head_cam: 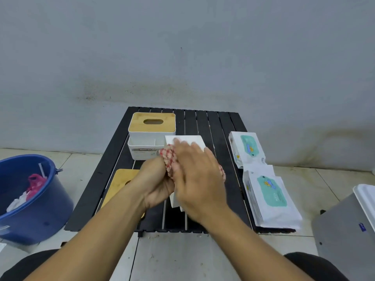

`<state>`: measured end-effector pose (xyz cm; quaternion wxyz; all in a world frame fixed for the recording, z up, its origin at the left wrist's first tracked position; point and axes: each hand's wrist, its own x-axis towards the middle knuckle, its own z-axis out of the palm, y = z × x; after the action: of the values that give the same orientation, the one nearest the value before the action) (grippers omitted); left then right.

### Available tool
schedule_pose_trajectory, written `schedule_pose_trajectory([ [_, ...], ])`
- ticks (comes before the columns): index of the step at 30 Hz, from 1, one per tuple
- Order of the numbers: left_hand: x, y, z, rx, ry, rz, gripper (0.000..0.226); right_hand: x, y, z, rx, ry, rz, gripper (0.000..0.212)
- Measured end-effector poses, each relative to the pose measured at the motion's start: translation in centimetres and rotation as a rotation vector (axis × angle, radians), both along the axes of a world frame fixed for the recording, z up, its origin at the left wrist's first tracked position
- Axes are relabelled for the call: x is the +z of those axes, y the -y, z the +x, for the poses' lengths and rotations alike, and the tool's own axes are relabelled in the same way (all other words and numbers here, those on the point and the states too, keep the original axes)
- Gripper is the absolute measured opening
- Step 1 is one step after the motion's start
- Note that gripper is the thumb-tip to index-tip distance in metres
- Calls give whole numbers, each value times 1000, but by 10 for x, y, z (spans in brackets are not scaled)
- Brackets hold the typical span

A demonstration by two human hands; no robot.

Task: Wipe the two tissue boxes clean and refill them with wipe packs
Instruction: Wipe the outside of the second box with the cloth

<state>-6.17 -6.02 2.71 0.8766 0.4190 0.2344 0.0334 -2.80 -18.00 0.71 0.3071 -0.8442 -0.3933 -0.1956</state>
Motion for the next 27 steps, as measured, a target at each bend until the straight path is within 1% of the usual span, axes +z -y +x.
schedule_pose_trajectory([
  [1, 3, 1, -2, 16, 17, -21, 29, -10, -4, -1, -51, 125, -83, 48],
  [2, 4, 3, -3, 24, 32, -33, 27, -17, -6, 1, -91, 184, -89, 46],
  [4, 5, 7, -4, 59, 40, -57, 35, -29, -6, 6, -153, 211, 25, 45],
  [6, 4, 12, -2, 121, 23, -110, 34, -35, -5, 9, -219, 188, 155, 49],
  [9, 4, 19, 0, 194, 21, -230, 34, -34, -7, 9, -247, 75, 372, 53],
  [12, 8, 25, -1, 228, 56, -280, 32, -33, -6, 13, -279, -60, 588, 54],
  [14, 11, 25, -1, 260, 74, -291, 28, -36, -4, 20, -340, -167, 693, 55],
  [18, 6, 17, -2, 277, 71, -286, 27, -44, 0, 37, -446, -380, 858, 53],
  [21, 5, 12, -4, 273, 42, -249, 23, -51, 4, 52, -465, -657, 950, 50],
  [23, 8, 10, -4, 279, 30, -231, 20, -54, 5, 58, -474, -816, 940, 43],
  [25, 11, 14, -4, 293, 46, -245, 21, -53, 4, 55, -493, -836, 954, 46],
  [27, 12, 27, -4, 301, 78, -260, 24, -44, -2, 40, -481, -769, 1002, 58],
])
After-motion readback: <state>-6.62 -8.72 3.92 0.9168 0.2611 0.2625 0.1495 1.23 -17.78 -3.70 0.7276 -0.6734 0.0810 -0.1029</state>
